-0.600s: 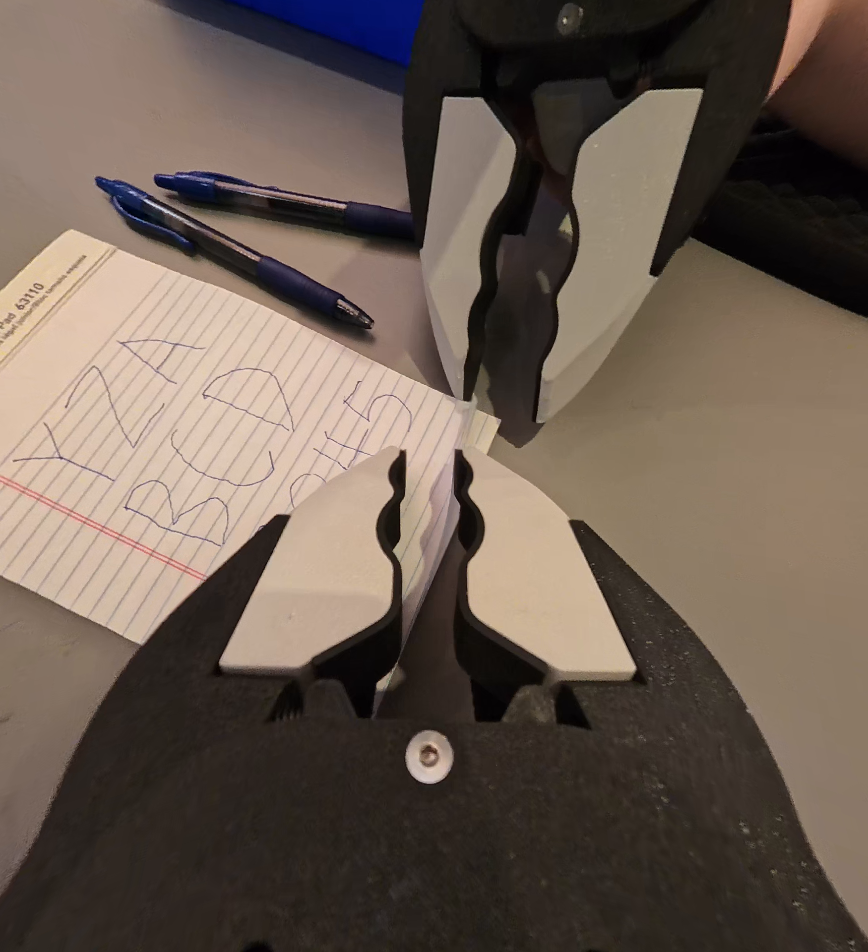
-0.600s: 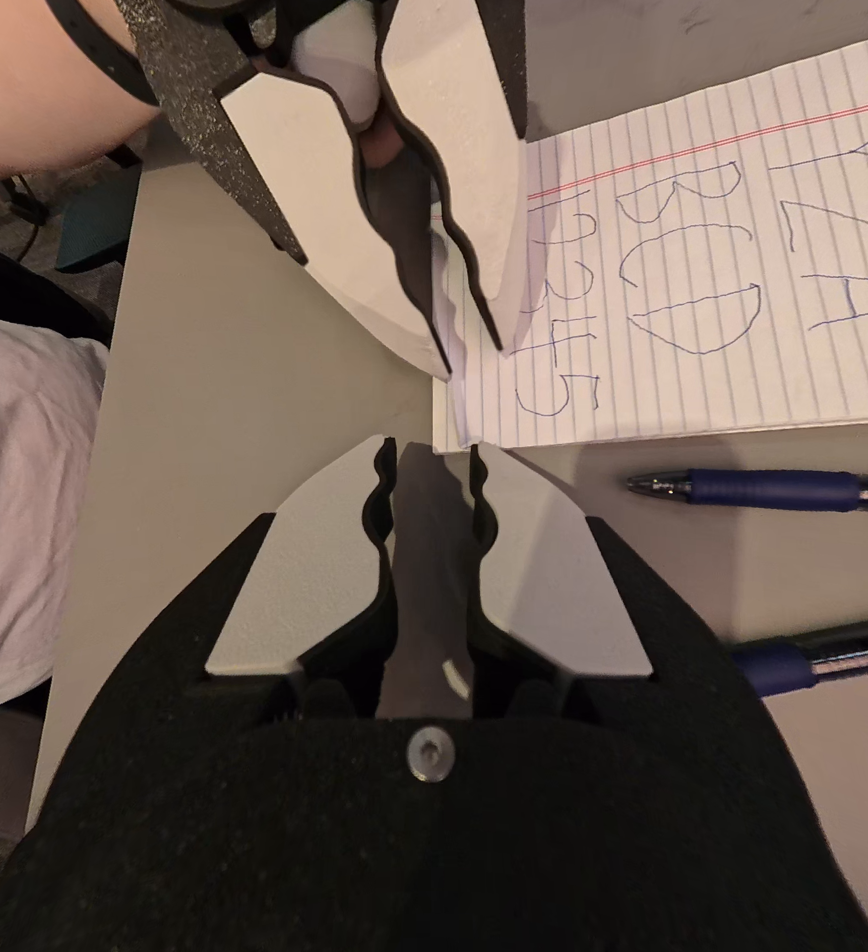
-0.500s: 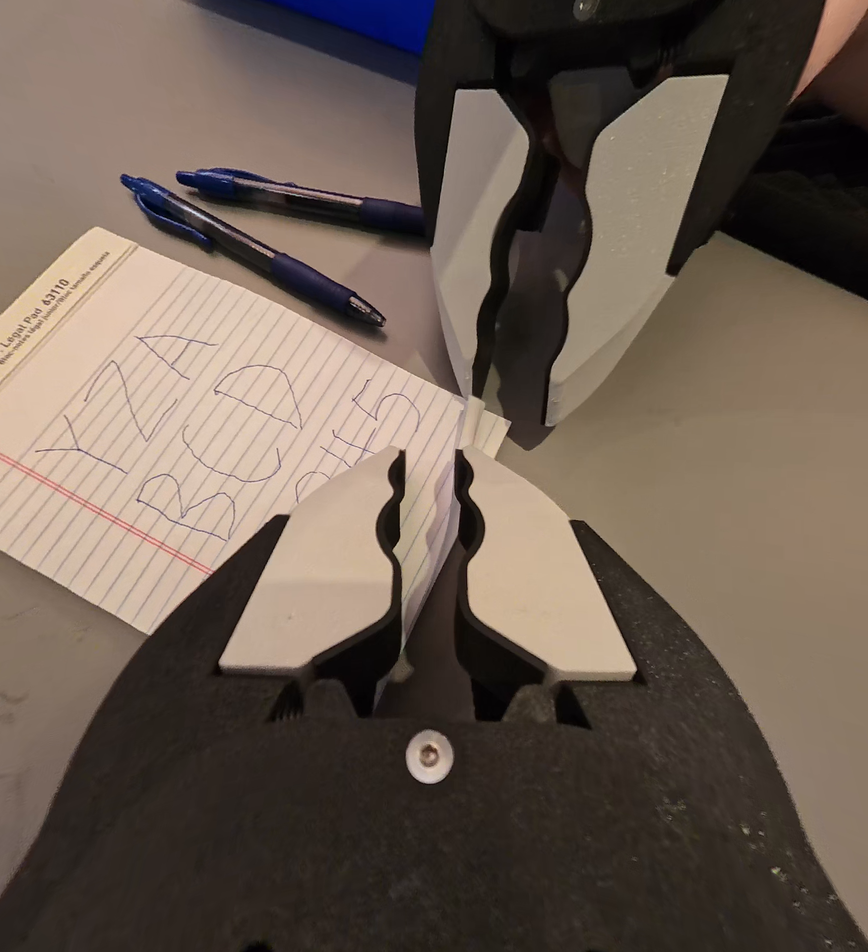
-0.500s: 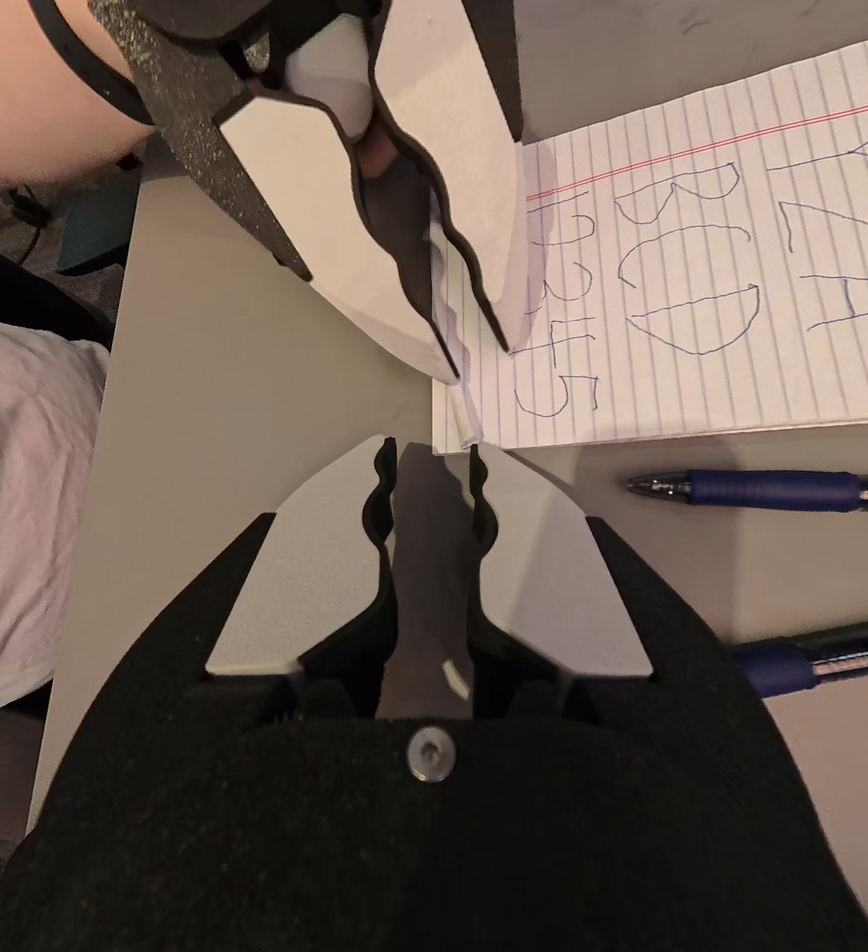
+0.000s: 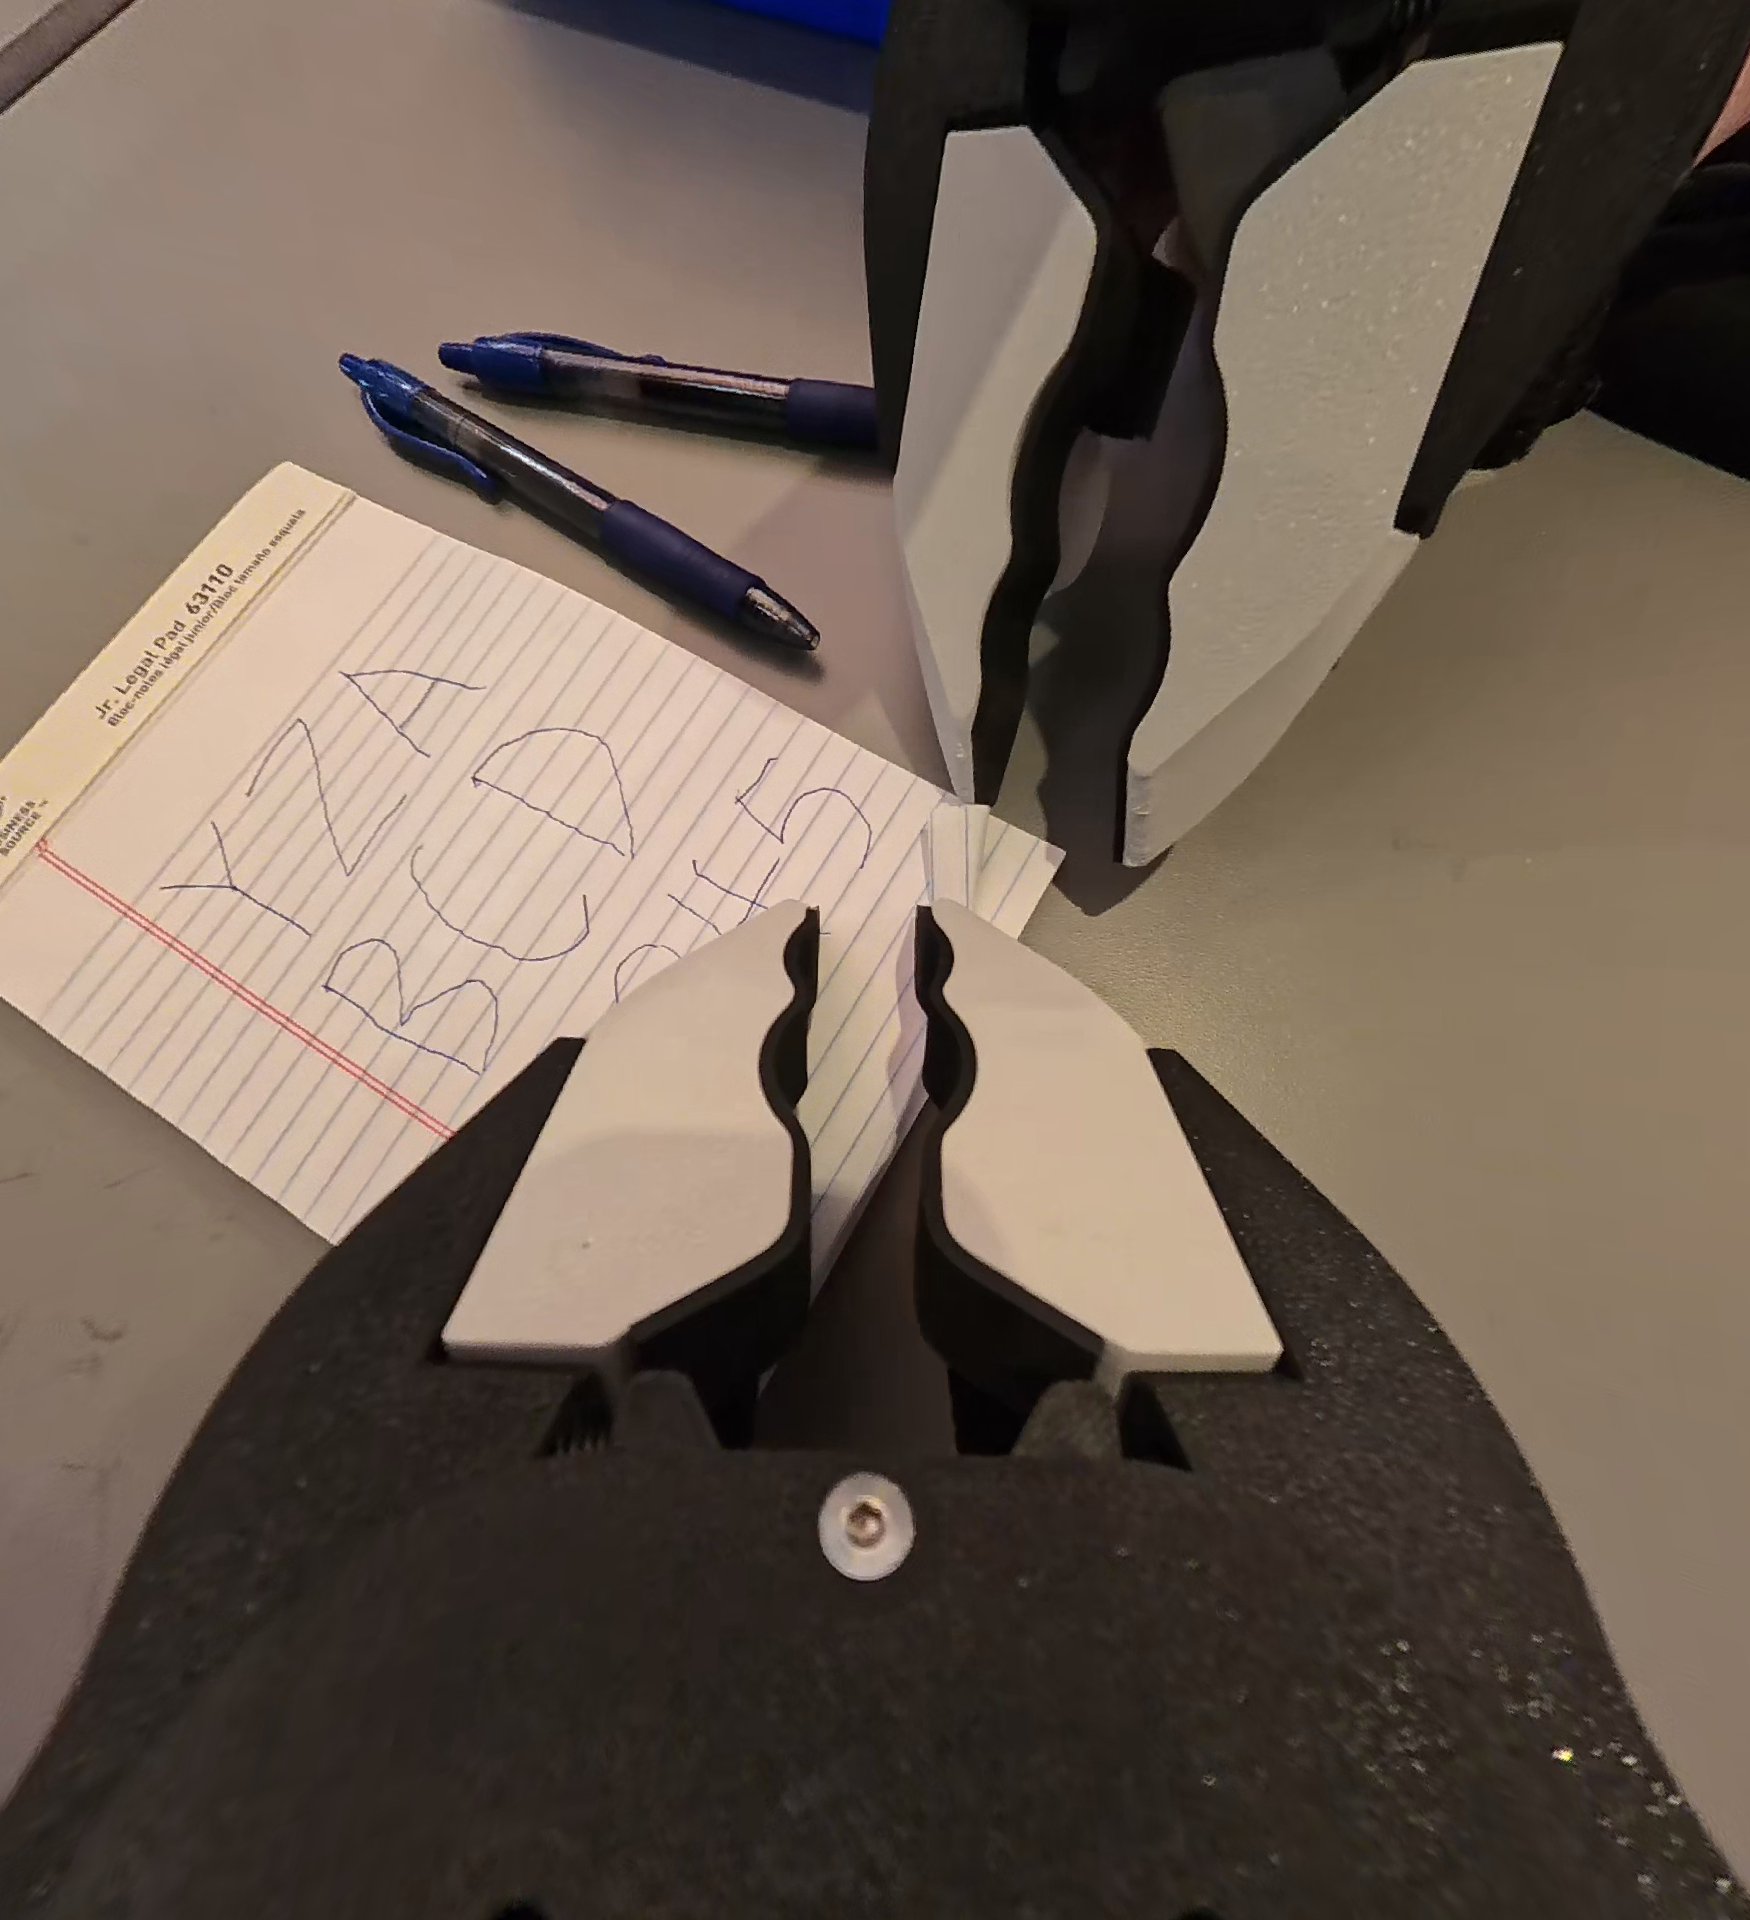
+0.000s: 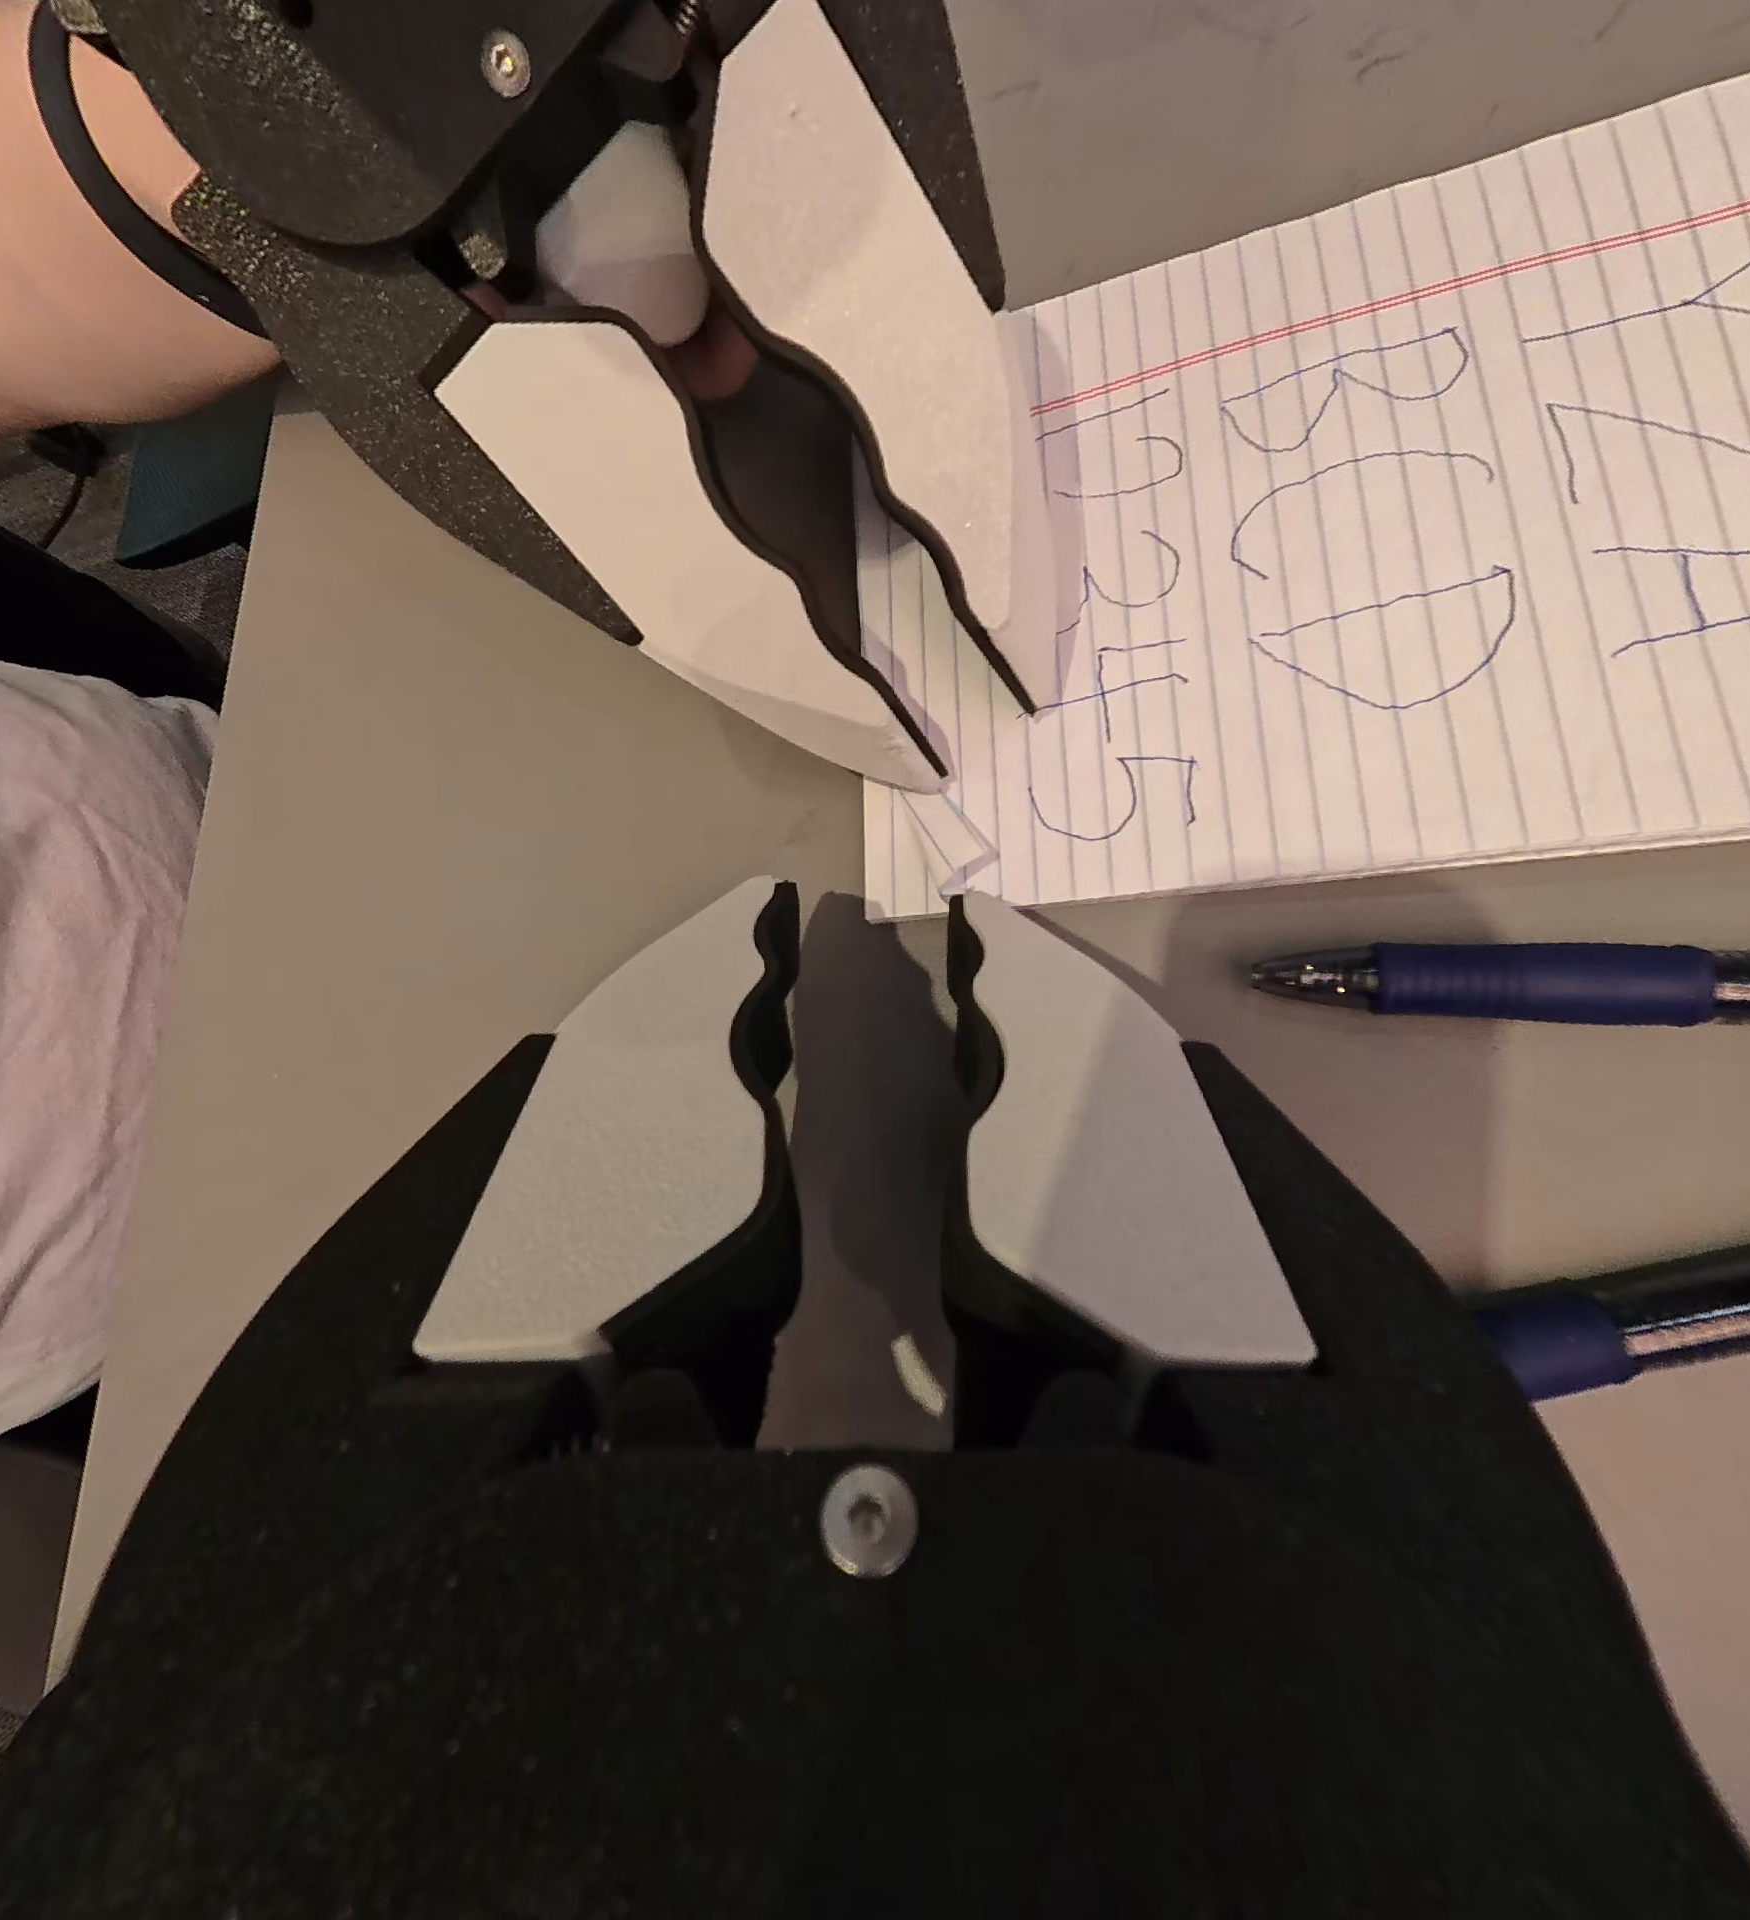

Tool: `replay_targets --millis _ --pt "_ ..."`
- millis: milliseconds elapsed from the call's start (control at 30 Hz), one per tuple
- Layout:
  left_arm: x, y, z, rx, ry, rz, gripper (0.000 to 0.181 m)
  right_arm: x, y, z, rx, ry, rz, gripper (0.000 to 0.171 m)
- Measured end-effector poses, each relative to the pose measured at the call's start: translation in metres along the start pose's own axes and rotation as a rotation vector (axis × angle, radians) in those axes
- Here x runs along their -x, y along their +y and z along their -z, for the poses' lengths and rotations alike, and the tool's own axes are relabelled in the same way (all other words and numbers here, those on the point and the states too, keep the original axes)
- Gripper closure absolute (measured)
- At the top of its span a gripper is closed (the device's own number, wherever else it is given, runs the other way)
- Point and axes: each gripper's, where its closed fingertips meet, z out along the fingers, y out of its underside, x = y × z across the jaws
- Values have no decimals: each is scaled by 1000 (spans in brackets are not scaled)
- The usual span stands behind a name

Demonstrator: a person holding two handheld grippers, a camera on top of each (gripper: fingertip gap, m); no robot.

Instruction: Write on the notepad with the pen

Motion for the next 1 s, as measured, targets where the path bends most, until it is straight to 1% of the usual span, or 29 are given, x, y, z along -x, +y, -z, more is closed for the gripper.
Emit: replay_targets --millis 1000 --pt "0 0 1 -2 3 -5 165 1 -7 3 -47 -2 22 143"
